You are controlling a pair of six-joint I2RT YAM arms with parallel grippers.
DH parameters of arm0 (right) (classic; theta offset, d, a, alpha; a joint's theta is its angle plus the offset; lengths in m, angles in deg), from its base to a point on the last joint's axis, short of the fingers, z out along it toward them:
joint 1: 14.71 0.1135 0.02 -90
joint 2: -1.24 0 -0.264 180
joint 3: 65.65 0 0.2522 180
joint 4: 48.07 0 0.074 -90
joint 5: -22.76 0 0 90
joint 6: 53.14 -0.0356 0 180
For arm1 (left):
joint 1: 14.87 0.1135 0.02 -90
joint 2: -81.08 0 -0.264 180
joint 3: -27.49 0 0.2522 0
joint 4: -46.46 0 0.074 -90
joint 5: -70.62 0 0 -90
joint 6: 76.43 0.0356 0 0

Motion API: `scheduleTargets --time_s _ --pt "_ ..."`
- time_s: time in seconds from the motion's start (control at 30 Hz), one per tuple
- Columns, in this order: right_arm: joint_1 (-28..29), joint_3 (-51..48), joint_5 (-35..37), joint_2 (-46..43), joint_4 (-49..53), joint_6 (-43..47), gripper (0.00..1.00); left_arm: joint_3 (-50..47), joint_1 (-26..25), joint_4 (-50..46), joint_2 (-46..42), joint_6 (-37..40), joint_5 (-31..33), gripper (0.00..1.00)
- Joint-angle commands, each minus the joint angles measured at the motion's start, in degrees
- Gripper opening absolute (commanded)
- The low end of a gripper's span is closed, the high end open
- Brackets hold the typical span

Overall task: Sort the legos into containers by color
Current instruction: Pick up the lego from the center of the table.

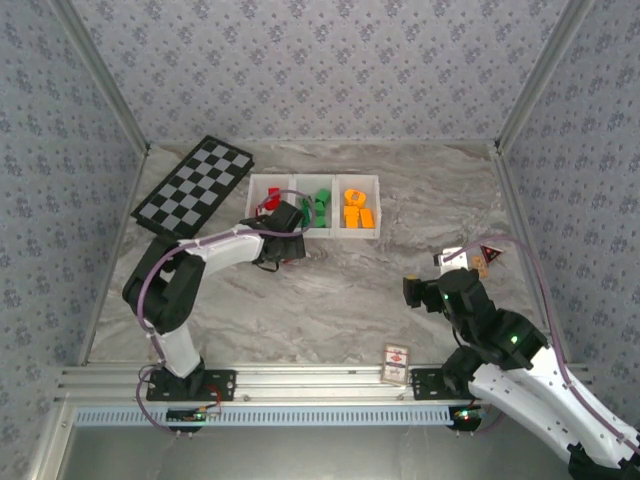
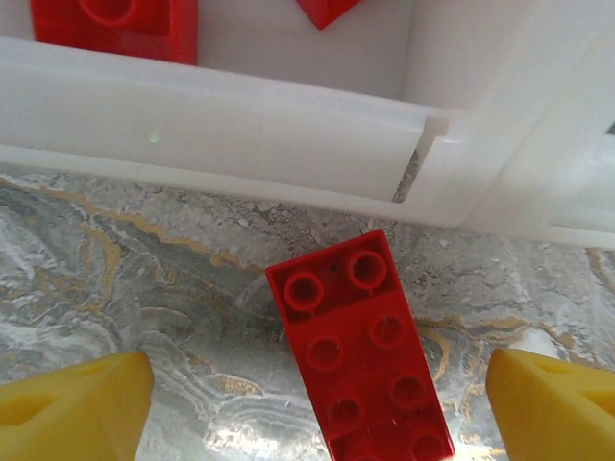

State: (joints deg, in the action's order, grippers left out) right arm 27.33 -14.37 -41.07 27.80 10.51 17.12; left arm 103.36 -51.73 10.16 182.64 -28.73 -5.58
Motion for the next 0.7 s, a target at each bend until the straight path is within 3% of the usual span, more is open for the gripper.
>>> scheduleTargets --time_s 0.0,0.4,0.67 --pt "0.41 0.01 1.14 -0.29 0.27 -0.82 1.00 1.95 -0.40 0.75 1.68 -2.08 1.35 0.85" --pt "0.61 0.01 1.33 -0.45 0.45 -0.99 1.00 1.61 0.08 1.72 3.42 -2.30 1.47 0.58" --pt "0.93 0.07 1.67 -0.50 0.55 -1.01 1.00 1.08 1.59 2.38 4.80 -2.24 -0.48 0.54"
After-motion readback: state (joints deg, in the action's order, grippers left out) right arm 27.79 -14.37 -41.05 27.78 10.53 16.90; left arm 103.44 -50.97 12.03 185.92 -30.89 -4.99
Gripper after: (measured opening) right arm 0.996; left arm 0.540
